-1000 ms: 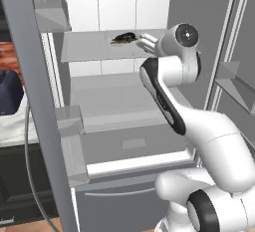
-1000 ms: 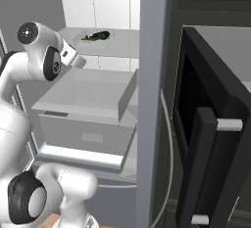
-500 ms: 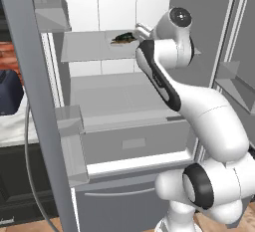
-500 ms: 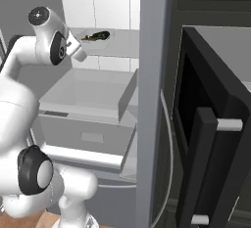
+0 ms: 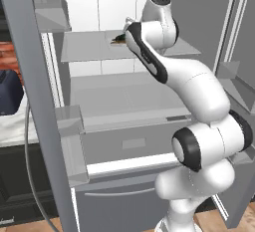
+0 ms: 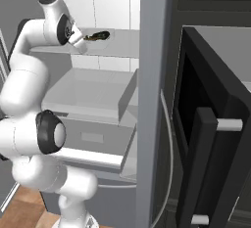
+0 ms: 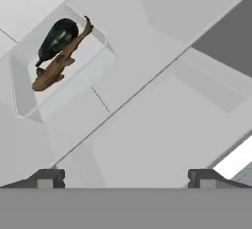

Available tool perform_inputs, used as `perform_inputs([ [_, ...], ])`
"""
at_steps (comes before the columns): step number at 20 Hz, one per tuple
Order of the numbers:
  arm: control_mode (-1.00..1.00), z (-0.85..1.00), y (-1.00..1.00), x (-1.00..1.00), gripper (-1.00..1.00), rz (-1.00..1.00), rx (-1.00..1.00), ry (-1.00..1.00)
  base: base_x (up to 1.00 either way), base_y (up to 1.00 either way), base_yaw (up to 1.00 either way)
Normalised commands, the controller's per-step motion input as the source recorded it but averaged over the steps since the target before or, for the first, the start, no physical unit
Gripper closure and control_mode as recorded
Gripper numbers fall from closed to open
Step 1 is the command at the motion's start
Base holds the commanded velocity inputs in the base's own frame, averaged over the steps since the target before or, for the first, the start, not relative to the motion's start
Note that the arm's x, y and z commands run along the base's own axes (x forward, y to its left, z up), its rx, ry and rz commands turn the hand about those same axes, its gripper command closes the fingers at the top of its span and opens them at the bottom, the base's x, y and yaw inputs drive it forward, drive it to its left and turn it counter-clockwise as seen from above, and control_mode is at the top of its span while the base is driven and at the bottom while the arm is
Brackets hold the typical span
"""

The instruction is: Place the tupperware containing the fish and eggplant meal in the microwave. Close the microwave door and press the start button to reheat the meal.

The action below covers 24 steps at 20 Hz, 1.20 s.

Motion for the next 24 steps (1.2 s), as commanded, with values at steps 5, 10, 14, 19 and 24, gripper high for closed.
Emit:
perform_inputs([
  [5,-1.00,-0.08,0.10,0.66,-1.00,-0.03,0.00,0.11,0.00,0.00,0.00],
  [10,-1.00,-0.17,0.07,0.65,-1.00,-0.02,0.00,0.06,0.00,0.00,0.00],
  [14,-1.00,-0.22,0.06,0.62,-1.00,-0.02,0.00,0.01,0.00,0.00,0.00],
  [19,-1.00,-0.31,0.04,0.53,-1.00,-0.03,0.00,0.00,0.00,0.00,0.00],
  [24,-1.00,-0.27,0.00,0.45,-1.00,-0.04,0.00,0.00,0.00,0.00,0.00],
])
